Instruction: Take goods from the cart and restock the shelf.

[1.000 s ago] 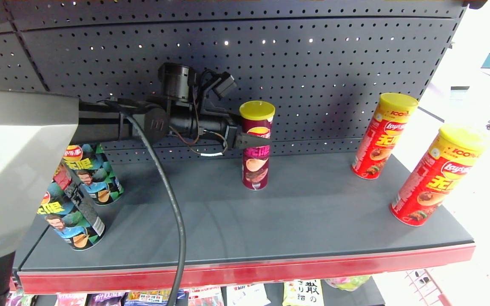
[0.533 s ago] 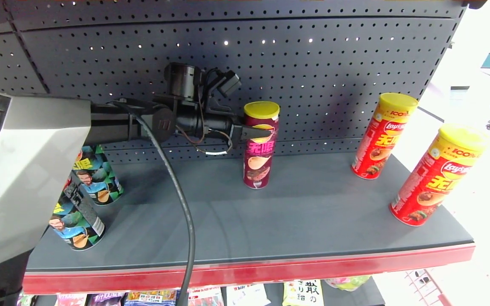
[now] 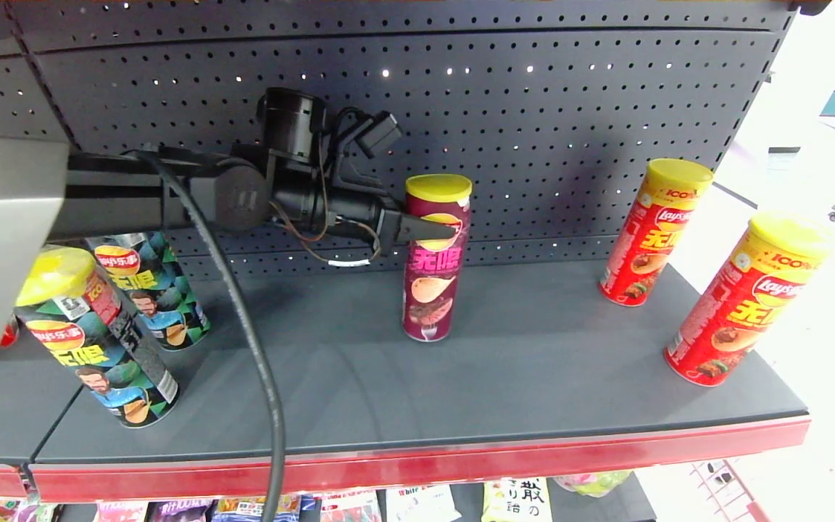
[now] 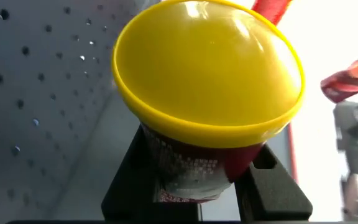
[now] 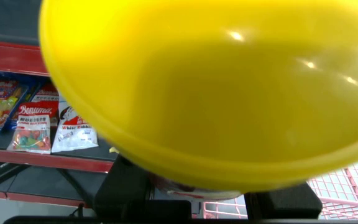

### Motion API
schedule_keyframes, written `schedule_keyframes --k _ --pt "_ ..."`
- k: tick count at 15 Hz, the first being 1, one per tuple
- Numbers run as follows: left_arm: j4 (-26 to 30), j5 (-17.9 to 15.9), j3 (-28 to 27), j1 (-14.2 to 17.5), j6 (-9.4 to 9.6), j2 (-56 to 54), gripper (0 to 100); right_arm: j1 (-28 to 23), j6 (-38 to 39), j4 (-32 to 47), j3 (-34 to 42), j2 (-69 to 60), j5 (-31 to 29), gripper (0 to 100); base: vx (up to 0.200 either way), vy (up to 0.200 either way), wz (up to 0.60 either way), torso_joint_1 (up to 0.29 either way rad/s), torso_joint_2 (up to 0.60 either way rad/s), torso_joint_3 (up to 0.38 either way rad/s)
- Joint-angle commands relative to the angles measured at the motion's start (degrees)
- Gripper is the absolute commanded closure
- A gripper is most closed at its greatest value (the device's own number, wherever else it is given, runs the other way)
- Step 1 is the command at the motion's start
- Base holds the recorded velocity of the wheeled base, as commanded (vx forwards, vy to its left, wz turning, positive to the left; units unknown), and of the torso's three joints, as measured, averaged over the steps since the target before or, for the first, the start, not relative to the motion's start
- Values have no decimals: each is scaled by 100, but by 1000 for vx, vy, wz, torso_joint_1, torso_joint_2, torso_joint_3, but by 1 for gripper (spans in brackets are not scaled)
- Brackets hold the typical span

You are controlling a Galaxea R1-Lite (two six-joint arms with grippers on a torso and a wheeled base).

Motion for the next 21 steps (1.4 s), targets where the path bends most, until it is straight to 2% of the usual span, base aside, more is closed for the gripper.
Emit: schedule_keyframes --k 1,3,4,5,6,8,10,12,13,15,18,21 --pt "28 6 1018 -103 -45 -1033 100 10 -2 -1 -2 15 4 100 0 0 0 0 0 0" --pt "-25 32 1713 -182 -36 -1499 100 10 -2 -1 -2 15 4 100 0 0 0 0 0 0" --pt "-368 190 2539 -279 -45 -1956 100 19 -2 -1 -2 24 4 100 0 0 0 0 0 0" --pt "-579 243 2847 -288 -45 -2070 100 19 -2 -1 6 24 12 100 0 0 0 0 0 0" --pt "-1150 340 3418 -288 -54 -2229 100 19 -2 -1 6 24 12 100 0 0 0 0 0 0" --pt "-1774 489 3892 -305 -177 -2317 100 19 -2 -1 6 33 12 100 0 0 0 0 0 0" --pt "-2319 674 4156 -402 -397 -2325 100 19 -2 -1 6 33 12 100 0 0 0 0 0 0" --pt "-3110 858 4464 -639 -871 -2290 100 19 -2 -1 6 33 12 100 0 0 0 0 0 0" --pt "-3356 964 4569 -745 -1021 -2281 100 19 -2 -1 6 33 12 100 0 0 0 0 0 0" --pt "-3655 1061 4745 -842 -1109 -2211 100 19 -2 -1 6 33 12 100 0 0 0 0 0 0" --pt "-3892 1061 4789 -850 -1074 -2079 100 19 -2 -1 6 24 12 100 0 0 0 0 0 0" --pt "-3892 1052 4824 -885 -1030 -2079 100 19 -2 -1 6 33 12 100 0 0 0 0 0 0"
